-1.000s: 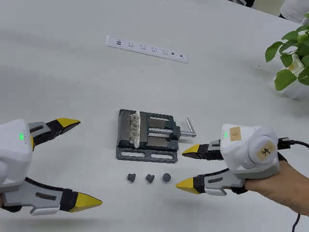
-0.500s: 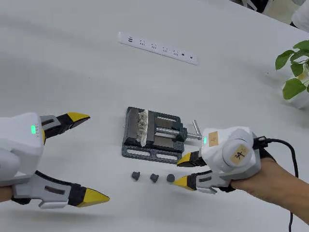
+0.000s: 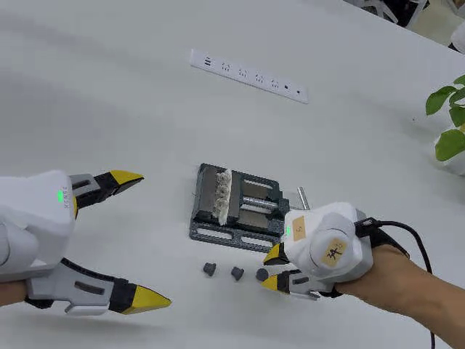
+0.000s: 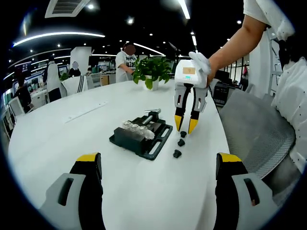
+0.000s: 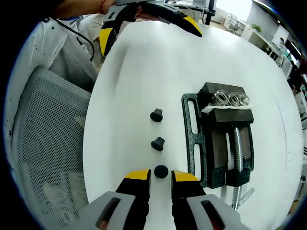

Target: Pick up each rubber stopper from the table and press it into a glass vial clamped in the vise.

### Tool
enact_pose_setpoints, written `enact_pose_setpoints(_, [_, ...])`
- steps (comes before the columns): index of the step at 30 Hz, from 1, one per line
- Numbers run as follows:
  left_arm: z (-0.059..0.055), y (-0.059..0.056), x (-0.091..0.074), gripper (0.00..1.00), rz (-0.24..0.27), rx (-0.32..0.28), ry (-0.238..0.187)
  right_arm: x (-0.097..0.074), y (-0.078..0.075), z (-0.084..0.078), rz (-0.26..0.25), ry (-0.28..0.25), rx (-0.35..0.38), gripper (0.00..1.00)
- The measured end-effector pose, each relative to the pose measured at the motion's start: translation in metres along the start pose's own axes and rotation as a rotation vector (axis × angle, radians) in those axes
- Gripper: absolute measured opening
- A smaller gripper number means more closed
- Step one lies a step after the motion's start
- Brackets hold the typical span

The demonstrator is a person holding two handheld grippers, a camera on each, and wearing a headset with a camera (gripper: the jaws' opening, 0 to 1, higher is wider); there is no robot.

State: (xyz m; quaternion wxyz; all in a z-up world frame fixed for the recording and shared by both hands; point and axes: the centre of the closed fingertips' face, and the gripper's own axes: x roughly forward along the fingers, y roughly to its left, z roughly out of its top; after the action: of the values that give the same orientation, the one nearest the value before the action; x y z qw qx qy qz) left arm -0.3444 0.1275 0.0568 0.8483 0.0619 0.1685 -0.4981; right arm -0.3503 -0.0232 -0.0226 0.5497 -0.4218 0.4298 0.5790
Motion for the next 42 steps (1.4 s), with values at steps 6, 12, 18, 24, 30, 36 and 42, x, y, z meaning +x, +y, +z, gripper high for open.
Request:
enact_pose_setpoints(6, [0.000, 0.001, -0.001, 0.99, 0.004, -0.006, -0.003, 0.002, 0.000, -0.001, 0.006, 0.012, -0.016, 0.11])
enact_pose_setpoints(12, [-0.001, 0.001, 0.000, 0.99, 0.005, -0.010, -0.004, 0.003, 0.001, -0.002, 0.014, 0.025, -0.033, 0.09])
enact_pose_setpoints(18, [0.000, 0.002, 0.000, 0.99, 0.005, -0.012, -0.006, 0.004, 0.000, -0.003, 0.017, 0.034, -0.043, 0.08])
enact_pose_setpoints(24, [-0.001, 0.002, 0.001, 0.99, 0.004, -0.012, -0.005, 0.005, 0.000, -0.003, 0.018, 0.033, -0.039, 0.08])
enact_pose_setpoints(30, [-0.001, 0.001, 0.002, 0.99, 0.000, -0.011, -0.003, 0.005, 0.000, -0.003, 0.017, 0.028, -0.031, 0.08])
enact_pose_setpoints(36, [-0.002, 0.001, 0.002, 0.99, -0.001, -0.010, -0.003, 0.001, 0.000, 0.002, 0.016, 0.011, -0.018, 0.07])
enact_pose_setpoints(42, [-0.001, 0.001, 0.002, 0.99, 0.000, -0.010, -0.006, -0.011, -0.007, 0.011, 0.005, -0.019, 0.005, 0.07])
